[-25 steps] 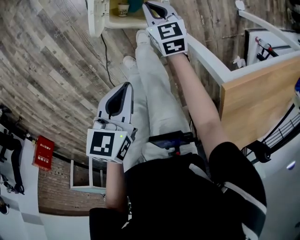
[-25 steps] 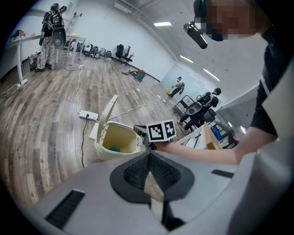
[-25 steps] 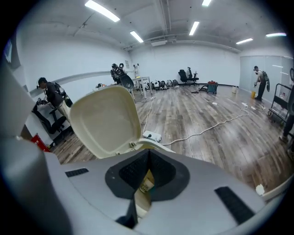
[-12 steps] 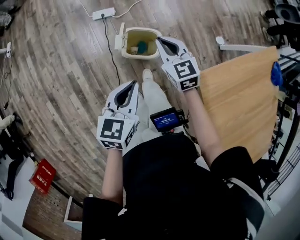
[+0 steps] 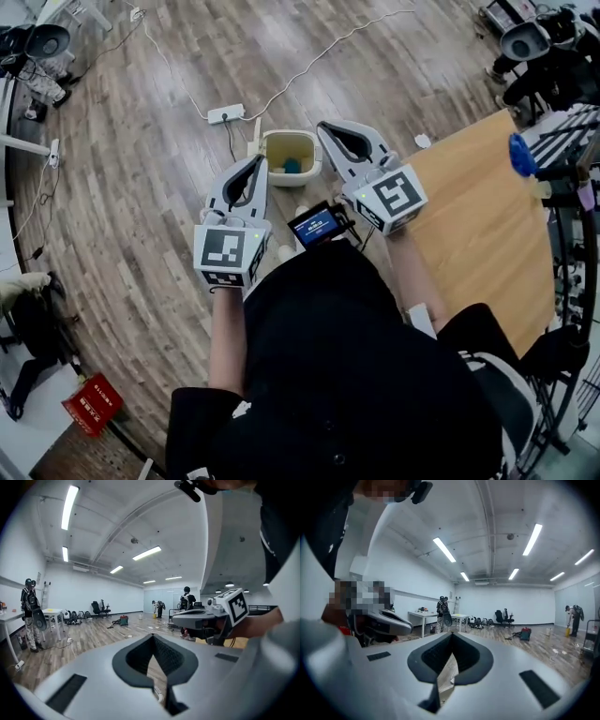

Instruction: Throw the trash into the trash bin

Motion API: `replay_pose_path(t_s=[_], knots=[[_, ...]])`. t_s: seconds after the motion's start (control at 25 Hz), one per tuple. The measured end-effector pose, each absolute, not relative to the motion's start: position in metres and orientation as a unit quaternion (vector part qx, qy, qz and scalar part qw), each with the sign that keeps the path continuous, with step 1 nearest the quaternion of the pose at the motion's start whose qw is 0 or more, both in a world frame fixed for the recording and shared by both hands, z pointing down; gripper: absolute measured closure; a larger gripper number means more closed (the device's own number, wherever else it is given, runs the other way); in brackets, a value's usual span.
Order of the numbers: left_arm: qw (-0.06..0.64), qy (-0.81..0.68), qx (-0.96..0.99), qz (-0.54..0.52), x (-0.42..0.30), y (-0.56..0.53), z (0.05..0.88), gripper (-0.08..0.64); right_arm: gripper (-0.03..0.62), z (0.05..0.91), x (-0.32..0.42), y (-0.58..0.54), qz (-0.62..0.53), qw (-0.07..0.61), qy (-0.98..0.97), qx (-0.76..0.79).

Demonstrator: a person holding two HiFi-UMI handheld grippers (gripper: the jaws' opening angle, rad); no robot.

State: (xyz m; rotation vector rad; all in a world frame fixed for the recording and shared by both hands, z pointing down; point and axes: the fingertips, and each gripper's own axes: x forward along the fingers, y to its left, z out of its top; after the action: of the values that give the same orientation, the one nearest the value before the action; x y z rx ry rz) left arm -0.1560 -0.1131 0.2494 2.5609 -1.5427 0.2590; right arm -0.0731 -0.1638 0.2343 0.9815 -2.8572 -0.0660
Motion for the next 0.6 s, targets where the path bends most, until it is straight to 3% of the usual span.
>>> replay_pose_path(t_s=[0.24, 0.6], knots=[[0.05, -0.506, 0.857, 0.078, -0.156, -0.093, 0.238, 0.563, 0.594, 0.189, -0.084, -0.12, -0.066, 0.031, -0.956, 0.285], [0.023, -0.504, 0.86, 0.072, -0.145, -0.078, 0.227, 0.563, 0.594, 0.193, -0.088, -0.094, -0.045, 0.029, -0.963, 0.263]])
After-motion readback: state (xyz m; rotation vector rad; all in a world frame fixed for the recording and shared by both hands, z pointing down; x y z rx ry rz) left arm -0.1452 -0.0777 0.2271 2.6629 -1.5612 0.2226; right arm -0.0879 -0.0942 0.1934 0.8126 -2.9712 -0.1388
